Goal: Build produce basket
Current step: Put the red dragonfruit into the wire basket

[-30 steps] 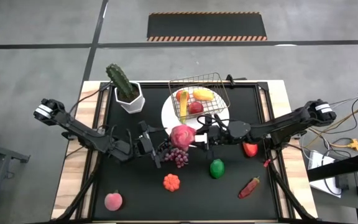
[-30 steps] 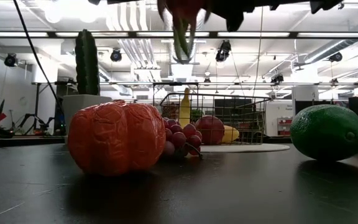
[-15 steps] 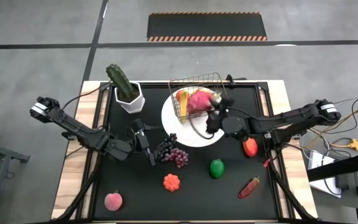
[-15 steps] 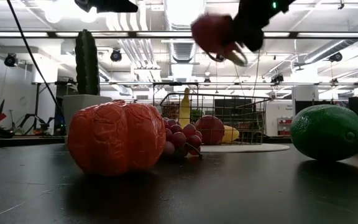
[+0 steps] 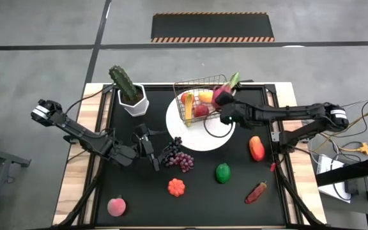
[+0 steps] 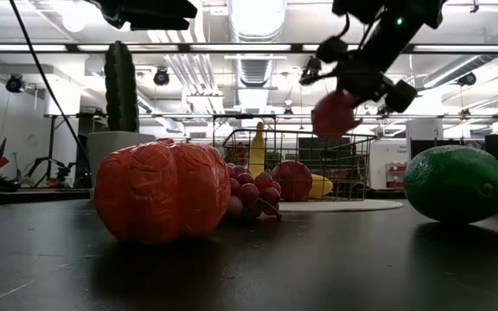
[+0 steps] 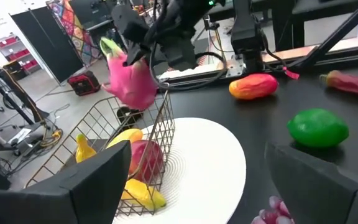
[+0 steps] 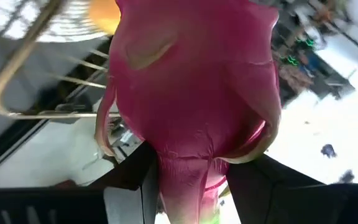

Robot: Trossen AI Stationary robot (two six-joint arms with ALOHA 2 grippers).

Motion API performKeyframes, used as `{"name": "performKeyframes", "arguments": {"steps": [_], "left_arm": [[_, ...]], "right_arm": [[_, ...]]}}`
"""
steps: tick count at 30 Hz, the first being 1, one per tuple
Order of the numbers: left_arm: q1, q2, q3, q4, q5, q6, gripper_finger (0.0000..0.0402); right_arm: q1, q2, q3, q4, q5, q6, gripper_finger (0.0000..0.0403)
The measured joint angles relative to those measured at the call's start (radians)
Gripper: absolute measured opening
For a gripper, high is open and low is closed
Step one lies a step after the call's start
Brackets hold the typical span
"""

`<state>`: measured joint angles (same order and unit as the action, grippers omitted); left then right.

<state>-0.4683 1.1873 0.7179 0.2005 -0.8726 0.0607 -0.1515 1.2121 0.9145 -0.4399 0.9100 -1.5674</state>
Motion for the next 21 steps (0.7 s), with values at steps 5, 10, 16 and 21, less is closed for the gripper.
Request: {"name": "performKeyframes", "arguments": {"steps": [5, 10, 16, 21], "left_arm": [[0.0, 0.0, -0.001, 0.001, 0.0, 0.024, 0.035], [0.0, -0.001, -0.005, 0.0, 0.0, 0.029, 0.035], [0.0, -0.002, -0.005, 0.0, -0.001, 0.031, 0.035], [0.0, -0.002, -0.005, 0.0, -0.001, 0.031, 0.035]], "right_arm": [[-0.059, 0.0, -0.001, 0.003, -0.002, -0.001, 0.014], [-0.104, 0.001, -0.001, 0.003, -0.003, 0.003, 0.0158], [-0.12, 0.002, -0.001, 0.003, -0.005, 0.003, 0.0205], [-0.121, 0.002, -0.001, 0.003, -0.005, 0.003, 0.0243]]}}
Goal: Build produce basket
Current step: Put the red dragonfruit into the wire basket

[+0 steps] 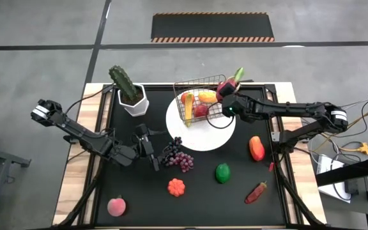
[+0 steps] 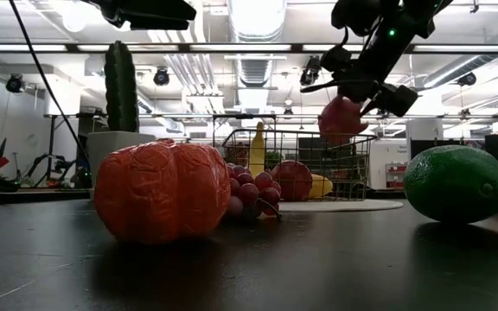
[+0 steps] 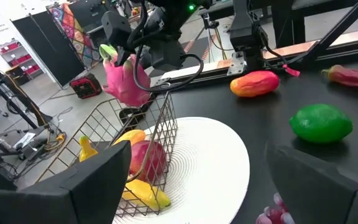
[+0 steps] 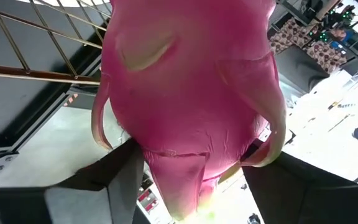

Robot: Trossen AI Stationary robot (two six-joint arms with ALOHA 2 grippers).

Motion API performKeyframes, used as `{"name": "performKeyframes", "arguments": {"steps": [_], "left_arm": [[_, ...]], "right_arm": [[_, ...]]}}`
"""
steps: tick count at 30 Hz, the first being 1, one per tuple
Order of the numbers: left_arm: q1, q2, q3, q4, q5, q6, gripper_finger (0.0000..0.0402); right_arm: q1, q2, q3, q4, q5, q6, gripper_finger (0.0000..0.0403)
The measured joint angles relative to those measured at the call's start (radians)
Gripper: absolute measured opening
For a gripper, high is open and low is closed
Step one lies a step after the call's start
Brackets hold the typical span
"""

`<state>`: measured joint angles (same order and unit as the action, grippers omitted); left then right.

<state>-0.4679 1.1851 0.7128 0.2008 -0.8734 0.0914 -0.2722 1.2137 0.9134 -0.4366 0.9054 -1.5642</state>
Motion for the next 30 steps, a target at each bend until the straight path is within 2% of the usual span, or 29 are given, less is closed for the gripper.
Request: {"name": "performKeyframes", "arguments": {"steps": [6, 17, 20, 23, 26, 30], "left_arm": [[0.0, 0.0, 0.0, 0.0, 0.0, -0.006, 0.035], [0.0, 0.0, 0.0, 0.0, 0.0, -0.007, 0.035], [0.0, 0.003, 0.0, 0.0, 0.0, -0.007, 0.035], [0.0, 0.005, -0.002, -0.001, 0.0, -0.008, 0.035], [0.0, 0.005, -0.006, -0.002, 0.0, -0.008, 0.035], [0.0, 0.005, -0.006, -0.001, 0.0, -0.008, 0.035]], "right_arm": [[0.0, 0.0, 0.0, 0.0, 0.001, 0.0, 0.0264], [0.023, -0.001, -0.001, 0.013, 0.045, 0.048, 0.0268], [0.021, -0.002, 0.004, 0.05, -0.028, 0.143, 0.0268], [0.024, -0.001, 0.001, 0.031, -0.001, 0.07, 0.0269], [0.015, -0.005, 0.005, 0.133, -0.035, 0.139, 0.0267], [0.017, 0.0, 0.003, 0.087, -0.031, 0.067, 0.0245]]}}
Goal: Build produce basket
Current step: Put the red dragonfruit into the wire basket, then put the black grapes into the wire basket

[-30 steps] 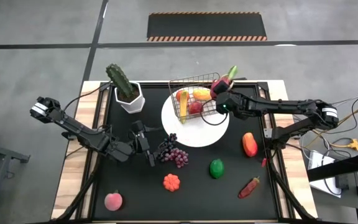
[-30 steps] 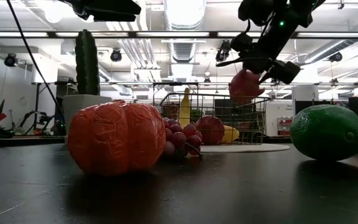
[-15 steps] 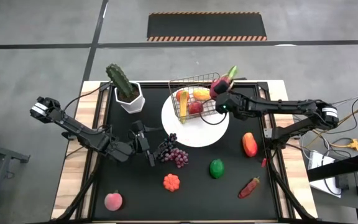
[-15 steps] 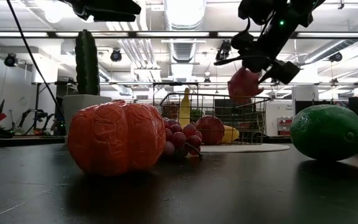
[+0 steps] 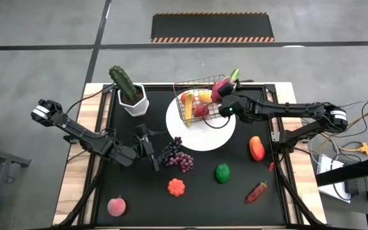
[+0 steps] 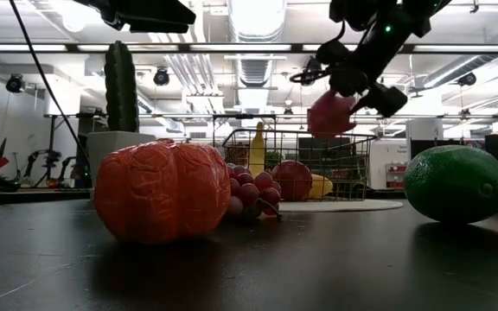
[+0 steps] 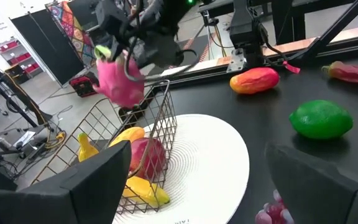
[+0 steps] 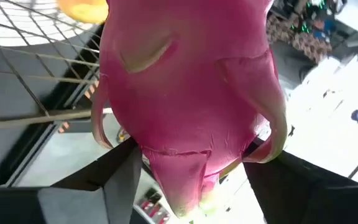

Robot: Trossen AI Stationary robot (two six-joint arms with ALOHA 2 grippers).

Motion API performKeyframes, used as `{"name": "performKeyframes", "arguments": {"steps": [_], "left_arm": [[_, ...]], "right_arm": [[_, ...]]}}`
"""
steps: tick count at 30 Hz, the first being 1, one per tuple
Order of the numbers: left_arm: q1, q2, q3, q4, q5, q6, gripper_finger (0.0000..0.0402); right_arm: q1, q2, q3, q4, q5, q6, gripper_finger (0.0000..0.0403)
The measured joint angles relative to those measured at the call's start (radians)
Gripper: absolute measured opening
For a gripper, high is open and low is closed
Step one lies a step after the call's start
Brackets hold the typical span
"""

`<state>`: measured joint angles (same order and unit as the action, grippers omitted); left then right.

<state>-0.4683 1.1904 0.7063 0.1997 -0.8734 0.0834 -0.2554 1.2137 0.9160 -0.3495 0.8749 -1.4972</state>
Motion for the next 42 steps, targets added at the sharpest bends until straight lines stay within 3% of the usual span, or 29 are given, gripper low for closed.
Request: {"name": "performKeyframes", "arguments": {"steps": [4, 7, 12, 19, 28, 32, 35, 38, 42], "left_arm": [[0.0, 0.0, 0.0, 0.0, 0.0, 0.0, 0.035], [0.0, 0.0, 0.0, 0.0, 0.0, -0.001, 0.035], [0.0, 0.0, 0.0, 0.0, 0.0, -0.002, 0.035], [0.0, 0.0, 0.0, 0.0, 0.0, -0.002, 0.035], [0.0, 0.0, -0.009, 0.001, 0.0, -0.019, 0.035], [0.0, 0.0, -0.015, 0.001, 0.0, -0.025, 0.035], [0.0, 0.0, -0.024, 0.002, 0.0, -0.03, 0.035], [0.0, 0.0, -0.029, 0.001, 0.0, -0.065, 0.035], [0.0, 0.0, -0.041, 0.01, 0.001, -0.189, 0.035]], "right_arm": [[-0.007, -0.003, -0.001, 0.019, 0.015, 0.006, 0.0216], [-0.007, 0.006, 0.0, 0.026, 0.095, 0.022, 0.0218], [-0.007, 0.009, 0.0, 0.027, 0.123, 0.122, 0.0273], [-0.005, 0.009, 0.0, 0.027, 0.121, 0.104, 0.0348], [0.036, 0.005, 0.068, 0.026, 0.179, 0.164, 0.0354], [0.112, 0.004, 0.135, 0.02, 0.329, 0.361, 0.0342], [0.192, -0.007, 0.189, -0.061, 0.353, 0.648, 0.0329], [0.273, -0.019, 0.25, -0.236, 0.198, 0.994, 0.0321], [0.344, -0.024, 0.289, -0.334, -0.135, 1.335, 0.0301]]}}
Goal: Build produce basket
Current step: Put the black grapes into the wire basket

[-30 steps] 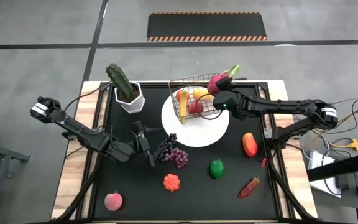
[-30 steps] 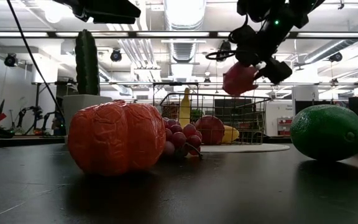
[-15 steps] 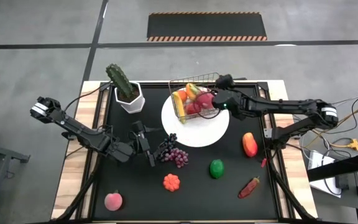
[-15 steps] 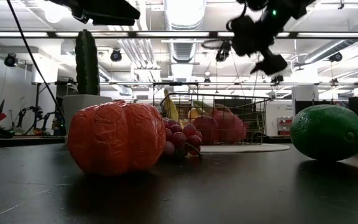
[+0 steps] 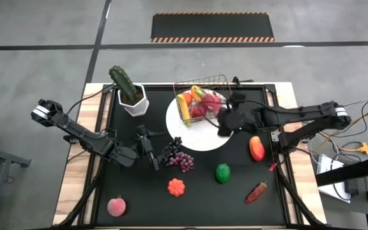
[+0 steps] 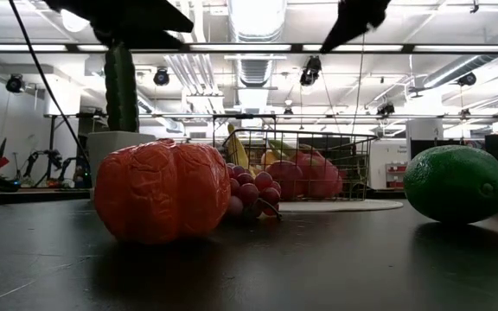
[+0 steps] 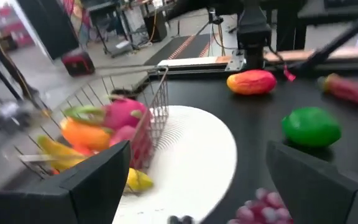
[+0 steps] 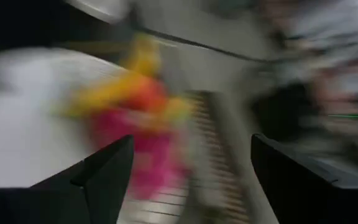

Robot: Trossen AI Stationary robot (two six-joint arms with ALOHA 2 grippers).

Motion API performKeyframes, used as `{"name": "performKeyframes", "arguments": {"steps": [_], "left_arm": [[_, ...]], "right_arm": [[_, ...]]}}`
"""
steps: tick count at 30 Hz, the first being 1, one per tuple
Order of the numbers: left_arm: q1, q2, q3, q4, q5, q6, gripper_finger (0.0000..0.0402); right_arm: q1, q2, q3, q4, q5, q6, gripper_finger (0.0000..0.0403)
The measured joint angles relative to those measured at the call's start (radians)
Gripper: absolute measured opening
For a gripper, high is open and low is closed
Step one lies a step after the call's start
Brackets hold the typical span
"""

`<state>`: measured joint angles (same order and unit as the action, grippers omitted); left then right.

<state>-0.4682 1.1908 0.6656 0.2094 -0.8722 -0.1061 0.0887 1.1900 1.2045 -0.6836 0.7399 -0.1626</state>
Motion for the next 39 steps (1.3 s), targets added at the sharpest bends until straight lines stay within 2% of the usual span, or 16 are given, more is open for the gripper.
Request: {"name": "performKeyframes", "arguments": {"steps": [3, 5, 12, 22, 24, 30, 33, 39], "left_arm": [[-0.01, 0.003, -0.016, 0.001, 0.013, -0.142, 0.035], [-0.021, 0.02, -0.019, 0.001, 0.033, -0.222, 0.035], [-0.062, 0.125, 0.015, 0.035, 0.131, -0.283, 0.035], [-0.062, 0.212, 0.084, 0.029, 0.231, -0.283, 0.035], [-0.062, 0.215, 0.086, -0.019, 0.24, -0.312, 0.035], [-0.058, 0.217, 0.071, -0.355, 0.261, -0.538, 0.035], [-0.041, 0.237, 0.039, -0.376, 0.262, -0.576, 0.035], [-0.007, 0.32, 0.035, -0.346, 0.261, -0.534, 0.035]], "right_arm": [[0.047, -0.007, -0.036, 0.063, -0.251, 0.076, 0.0283], [0.089, -0.004, -0.089, 0.171, -0.316, 0.083, 0.0271], [0.188, -0.003, -0.289, 0.45, -0.321, 0.039, 0.0239], [0.213, -0.002, -0.538, 0.889, -0.322, 0.021, 0.0224], [0.213, -0.002, -0.561, 0.927, -0.322, 0.021, 0.0224], [0.213, -0.002, -0.575, 0.952, -0.322, 0.018, 0.0224], [0.213, -0.002, -0.575, 0.953, -0.322, 0.0, 0.0224], [0.213, -0.002, -0.575, 0.956, -0.321, -0.012, 0.0224]]}}
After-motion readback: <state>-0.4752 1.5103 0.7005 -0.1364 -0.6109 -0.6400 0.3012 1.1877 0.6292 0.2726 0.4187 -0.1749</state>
